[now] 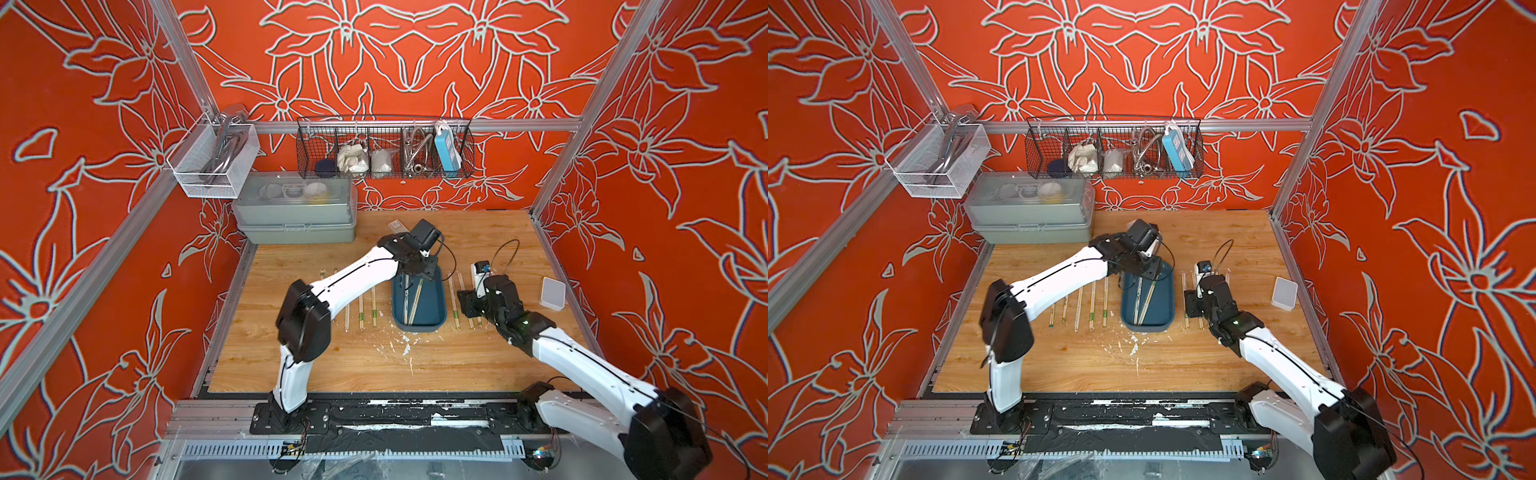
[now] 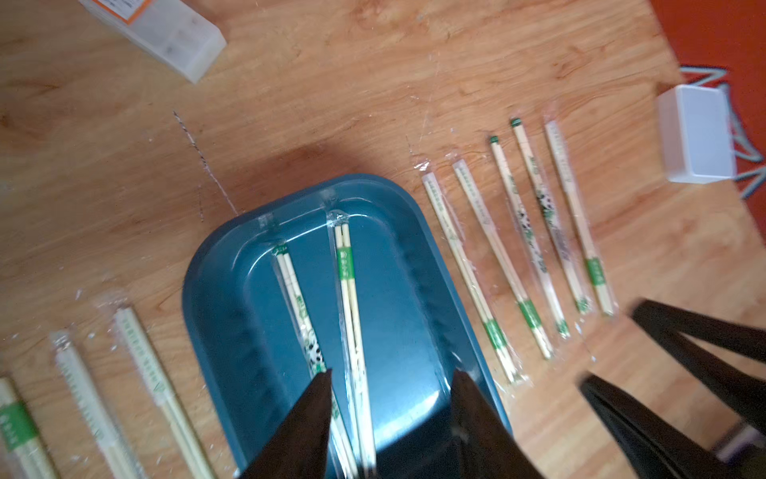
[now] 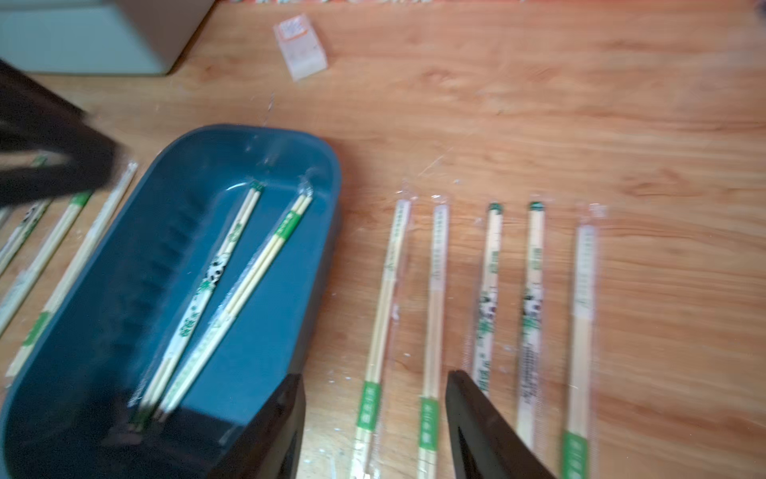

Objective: Take the paired disposable chopsticks out of the storage box
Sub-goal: Pick up the paired disposable chopsticks from the storage box.

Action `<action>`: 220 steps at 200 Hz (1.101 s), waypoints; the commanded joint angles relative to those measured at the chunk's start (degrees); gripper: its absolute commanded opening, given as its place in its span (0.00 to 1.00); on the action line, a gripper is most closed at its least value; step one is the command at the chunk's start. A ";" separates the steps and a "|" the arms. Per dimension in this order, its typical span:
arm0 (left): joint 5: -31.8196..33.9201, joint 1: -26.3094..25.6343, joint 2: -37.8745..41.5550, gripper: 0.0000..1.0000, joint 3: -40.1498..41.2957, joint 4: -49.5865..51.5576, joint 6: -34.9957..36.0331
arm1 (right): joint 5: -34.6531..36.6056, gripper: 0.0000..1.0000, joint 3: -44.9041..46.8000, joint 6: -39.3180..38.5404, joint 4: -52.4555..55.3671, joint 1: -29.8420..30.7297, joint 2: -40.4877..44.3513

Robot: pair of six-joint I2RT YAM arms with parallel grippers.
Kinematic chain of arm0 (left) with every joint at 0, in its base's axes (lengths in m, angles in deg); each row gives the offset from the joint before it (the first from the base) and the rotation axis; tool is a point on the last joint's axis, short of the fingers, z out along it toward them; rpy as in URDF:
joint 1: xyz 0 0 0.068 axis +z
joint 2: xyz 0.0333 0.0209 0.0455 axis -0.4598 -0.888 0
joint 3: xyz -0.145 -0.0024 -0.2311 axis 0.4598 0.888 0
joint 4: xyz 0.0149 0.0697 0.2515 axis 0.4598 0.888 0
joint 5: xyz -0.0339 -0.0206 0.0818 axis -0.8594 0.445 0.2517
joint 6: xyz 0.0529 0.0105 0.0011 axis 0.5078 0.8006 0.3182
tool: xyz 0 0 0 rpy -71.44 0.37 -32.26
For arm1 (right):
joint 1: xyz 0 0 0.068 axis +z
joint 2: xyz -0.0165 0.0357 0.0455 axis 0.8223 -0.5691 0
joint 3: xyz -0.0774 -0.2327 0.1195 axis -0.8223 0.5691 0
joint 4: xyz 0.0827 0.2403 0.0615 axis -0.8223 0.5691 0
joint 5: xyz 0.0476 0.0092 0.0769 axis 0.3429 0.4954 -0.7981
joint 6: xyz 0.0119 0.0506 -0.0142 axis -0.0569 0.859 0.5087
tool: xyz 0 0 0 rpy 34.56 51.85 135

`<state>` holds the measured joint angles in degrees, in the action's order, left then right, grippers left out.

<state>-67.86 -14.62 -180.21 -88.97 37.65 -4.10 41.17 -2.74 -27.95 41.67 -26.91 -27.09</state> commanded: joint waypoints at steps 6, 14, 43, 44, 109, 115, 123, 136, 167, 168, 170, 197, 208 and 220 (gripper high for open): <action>1.68 0.10 -9.36 0.48 -7.06 10.80 -0.83 | 9.03 0.59 4.60 -1.23 -4.83 0.04 7.51; 2.06 -0.09 -11.42 0.49 -8.88 11.77 -1.10 | 9.83 0.60 5.71 -1.13 -5.53 -0.03 9.08; 2.85 -0.62 -15.92 0.49 -11.29 13.68 -2.16 | 12.28 0.62 6.24 -0.20 -5.51 -0.07 10.00; 2.86 -0.62 -15.98 0.49 -11.26 13.72 -2.16 | 12.30 0.62 6.21 -0.18 -5.46 -0.04 9.98; 4.26 -0.63 -19.57 0.46 -11.04 14.52 -2.15 | 12.84 0.62 4.61 0.55 -4.40 -0.04 7.29; 4.16 -0.63 -19.85 0.45 -11.10 14.56 -2.08 | 12.99 0.62 4.61 0.55 -4.28 -0.06 7.55; 4.17 -0.63 -20.37 0.44 -11.22 14.50 -2.00 | 13.24 0.62 4.81 0.55 -4.35 -0.10 7.91; 4.01 -0.63 -21.15 0.43 -11.40 14.50 -2.15 | 13.55 0.63 5.09 0.63 -4.30 -0.05 8.46; 4.31 -0.63 -23.41 0.42 -11.48 14.19 -2.32 | 13.98 0.63 5.74 0.77 -4.97 -0.10 9.27; 4.29 -0.63 -23.51 0.42 -11.48 14.20 -2.28 | 13.98 0.63 5.74 0.79 -4.97 -0.06 9.22; 4.27 -0.63 -23.64 0.42 -11.44 14.23 -2.36 | 14.05 0.63 5.78 0.81 -4.97 -0.05 9.19; 4.53 -0.61 -24.48 0.30 -10.76 13.56 -3.35 | 14.78 0.64 6.05 1.29 -5.14 -0.03 9.02; 4.92 -0.59 -24.44 0.22 -10.39 13.03 -3.54 | 15.27 0.64 6.14 1.66 -5.32 -0.06 8.89; 5.10 -0.54 -24.35 0.20 -10.23 12.66 -3.70 | 15.57 0.64 6.22 2.16 -5.40 -0.10 8.79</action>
<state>-64.08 -15.01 -200.34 -101.21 48.93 -7.10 54.46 2.90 -27.23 37.25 -26.91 -18.39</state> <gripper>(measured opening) 0.223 0.642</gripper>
